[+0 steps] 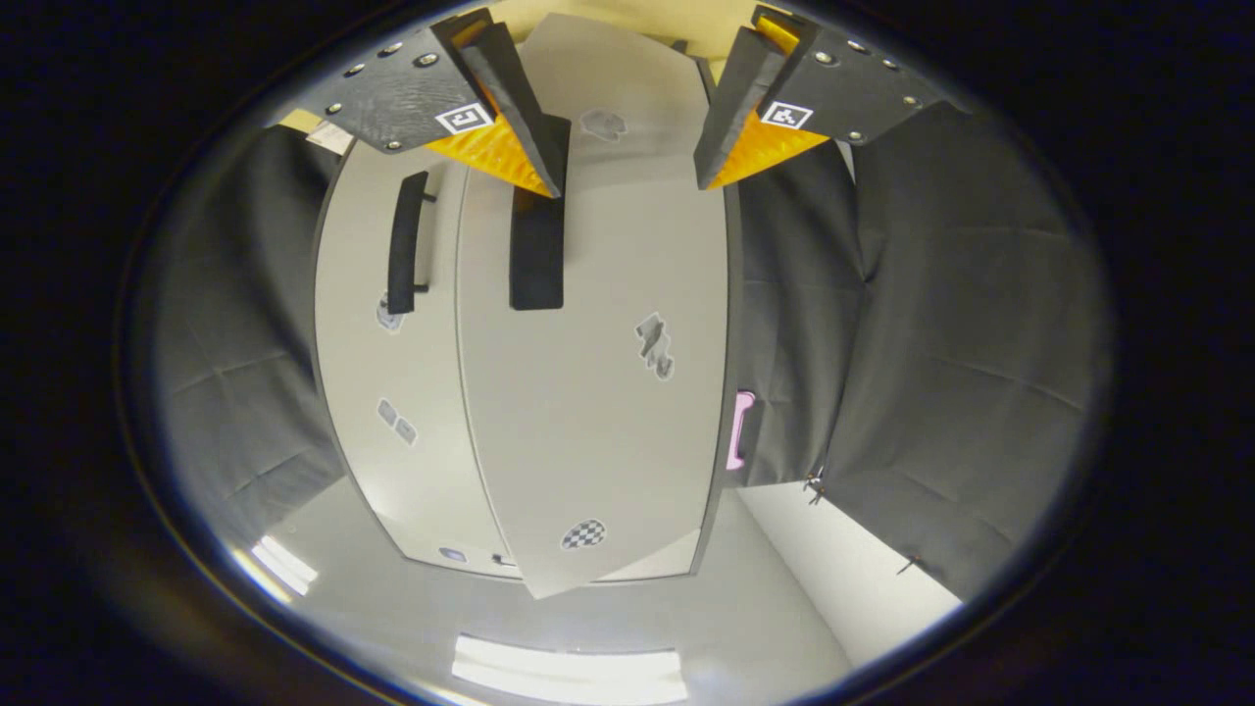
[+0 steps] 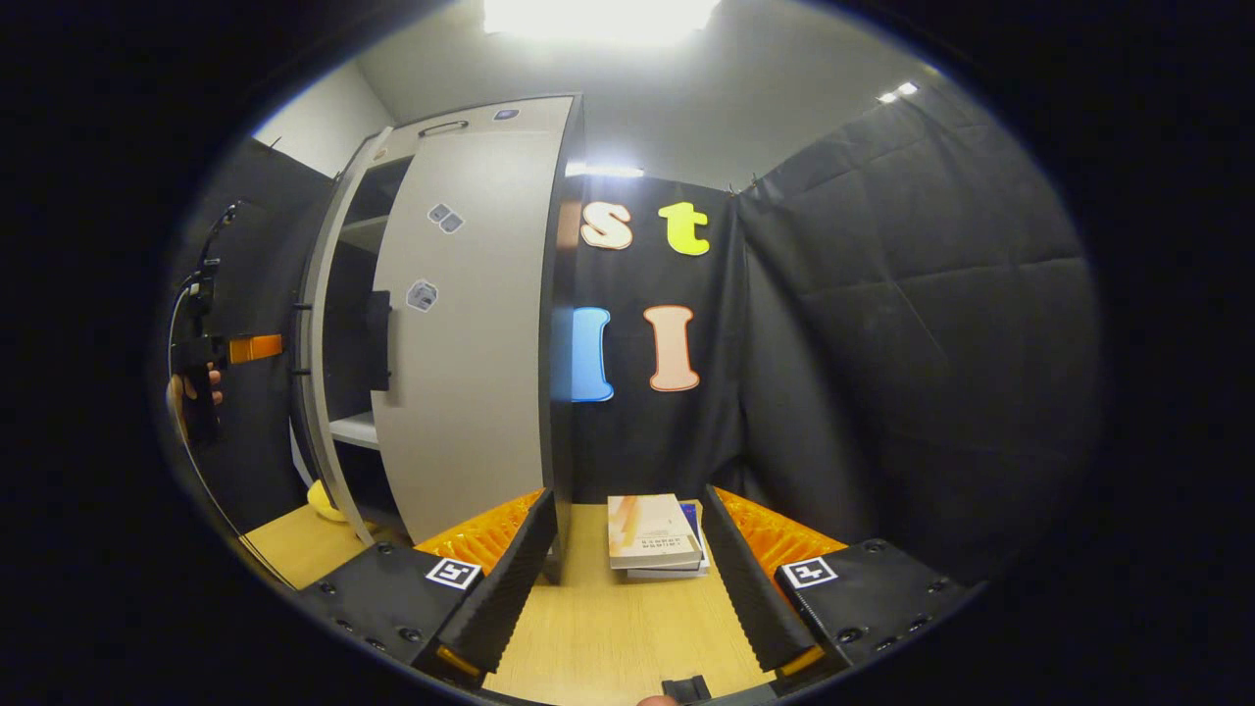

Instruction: Grasp the bottle in the cabinet with the left hand and place it on the coaster, then close the right door with the right hand and the left door with the left hand.

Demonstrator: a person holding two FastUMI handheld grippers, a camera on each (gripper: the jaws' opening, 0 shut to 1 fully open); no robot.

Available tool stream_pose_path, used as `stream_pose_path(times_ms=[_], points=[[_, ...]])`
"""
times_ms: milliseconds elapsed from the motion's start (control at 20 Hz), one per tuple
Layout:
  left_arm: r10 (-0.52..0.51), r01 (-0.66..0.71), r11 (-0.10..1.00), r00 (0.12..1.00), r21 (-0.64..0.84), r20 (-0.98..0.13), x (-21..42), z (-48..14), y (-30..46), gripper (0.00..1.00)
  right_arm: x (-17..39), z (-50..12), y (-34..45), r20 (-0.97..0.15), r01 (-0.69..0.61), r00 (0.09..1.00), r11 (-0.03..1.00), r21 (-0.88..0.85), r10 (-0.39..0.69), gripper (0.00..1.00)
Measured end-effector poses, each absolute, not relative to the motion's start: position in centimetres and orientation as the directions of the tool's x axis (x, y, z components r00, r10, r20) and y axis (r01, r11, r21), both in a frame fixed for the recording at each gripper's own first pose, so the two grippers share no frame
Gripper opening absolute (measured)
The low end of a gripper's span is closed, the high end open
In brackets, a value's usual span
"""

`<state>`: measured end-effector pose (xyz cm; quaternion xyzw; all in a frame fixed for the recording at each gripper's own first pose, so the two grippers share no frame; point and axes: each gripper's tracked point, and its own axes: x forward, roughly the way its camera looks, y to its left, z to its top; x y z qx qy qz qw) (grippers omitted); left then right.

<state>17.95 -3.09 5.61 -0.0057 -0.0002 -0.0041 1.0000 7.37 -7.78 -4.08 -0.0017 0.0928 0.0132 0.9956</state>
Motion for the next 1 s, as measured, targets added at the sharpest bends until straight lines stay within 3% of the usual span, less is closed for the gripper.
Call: stream_pose_path(times_ms=[400, 1000], points=[[0.066, -0.069, 0.993, 0.997, 0.093, 0.030, 9.8, 6.4, 0.6, 0.83, 6.4, -2.7, -4.7, -0.125, -0.127, 0.983, 0.991, 0.042, 0.131, 0.95], [0.037, -0.041, 0.995, 0.998, 0.087, 0.046, 1.4, 6.8, 5.9, 0.84, 1.3, 1.1, 0.5, -0.051, -0.142, 0.988, 0.990, 0.021, 0.143, 0.95]])
